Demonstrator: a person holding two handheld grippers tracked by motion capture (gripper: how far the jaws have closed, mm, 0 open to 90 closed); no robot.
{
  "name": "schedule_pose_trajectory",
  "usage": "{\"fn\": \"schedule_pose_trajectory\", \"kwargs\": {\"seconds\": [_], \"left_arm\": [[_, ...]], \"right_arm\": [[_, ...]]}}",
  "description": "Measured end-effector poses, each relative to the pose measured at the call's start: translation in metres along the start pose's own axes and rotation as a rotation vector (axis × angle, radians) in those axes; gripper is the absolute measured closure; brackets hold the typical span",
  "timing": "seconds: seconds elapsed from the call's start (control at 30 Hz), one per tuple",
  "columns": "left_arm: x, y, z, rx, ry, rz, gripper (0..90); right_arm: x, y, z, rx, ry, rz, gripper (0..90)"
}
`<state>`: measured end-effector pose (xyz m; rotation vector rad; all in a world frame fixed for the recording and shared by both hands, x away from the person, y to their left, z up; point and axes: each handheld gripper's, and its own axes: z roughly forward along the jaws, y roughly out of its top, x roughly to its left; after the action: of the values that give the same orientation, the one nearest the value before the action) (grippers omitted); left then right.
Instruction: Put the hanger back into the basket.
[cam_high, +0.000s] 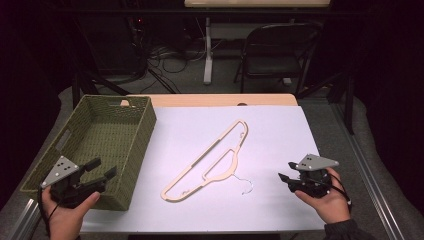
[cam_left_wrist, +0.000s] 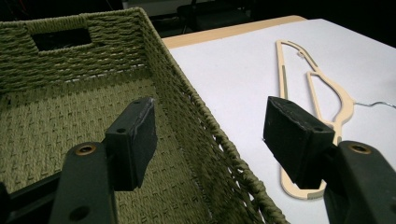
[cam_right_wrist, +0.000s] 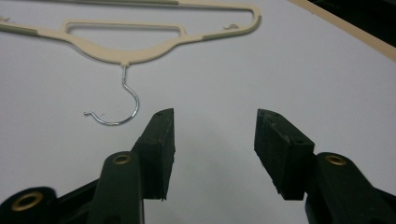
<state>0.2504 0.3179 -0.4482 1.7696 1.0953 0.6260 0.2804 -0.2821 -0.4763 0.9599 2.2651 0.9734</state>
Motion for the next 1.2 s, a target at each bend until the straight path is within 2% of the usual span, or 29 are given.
{"fn": "schedule_pose_trajectory", "kwargs": {"seconds": [0.03, 0.27, 0.43, 0.47, 0.53, 0.57, 0.63, 0.8, 0.87, 0.9, 1.0, 1.1, 1.2], "left_arm": [[0.000, 0.001, 0.000, -0.002, -0.001, -0.004, 34.5], [-0.003, 0.007, 0.000, -0.008, -0.004, 0.012, 34.5], [-0.008, 0.009, 0.004, -0.004, -0.019, 0.019, 34.5], [-0.009, 0.010, 0.005, -0.003, -0.021, 0.018, 34.5], [-0.011, 0.011, 0.007, 0.001, -0.027, 0.020, 34.5], [-0.011, 0.011, 0.008, 0.000, -0.029, 0.022, 34.5], [-0.012, 0.012, 0.009, 0.000, -0.032, 0.023, 34.5], [-0.012, 0.014, 0.009, -0.001, -0.032, 0.028, 34.6], [-0.012, 0.015, 0.009, 0.000, -0.028, 0.029, 34.6], [-0.011, 0.015, 0.008, 0.001, -0.028, 0.029, 34.6], [-0.010, 0.015, 0.008, 0.002, -0.022, 0.027, 34.6], [-0.010, 0.015, 0.008, 0.005, -0.017, 0.026, 34.6], [-0.011, 0.016, 0.007, 0.003, -0.012, 0.025, 34.6]], "right_arm": [[0.000, 0.000, 0.000, 0.000, 0.000, 0.000, 48.6], [-0.009, 0.041, 0.005, 0.023, 0.063, -0.051, 51.2], [-0.010, 0.086, 0.008, 0.047, 0.090, -0.123, 52.3], [-0.009, 0.096, 0.009, 0.025, 0.103, -0.126, 52.2], [-0.010, 0.116, 0.011, 0.050, 0.134, -0.139, 52.1], [-0.010, 0.124, 0.014, 0.041, 0.138, -0.143, 52.1], [-0.012, 0.137, 0.020, 0.071, 0.161, -0.159, 51.9], [-0.013, 0.153, 0.038, 0.105, 0.181, -0.187, 51.9], [-0.012, 0.160, 0.041, 0.148, 0.185, -0.210, 51.9], [-0.011, 0.162, 0.045, 0.131, 0.187, -0.210, 51.8], [-0.009, 0.174, 0.049, 0.180, 0.189, -0.260, 51.2], [-0.008, 0.186, 0.055, 0.193, 0.209, -0.291, 50.2], [-0.009, 0.195, 0.063, 0.235, 0.232, -0.296, 49.5]]}}
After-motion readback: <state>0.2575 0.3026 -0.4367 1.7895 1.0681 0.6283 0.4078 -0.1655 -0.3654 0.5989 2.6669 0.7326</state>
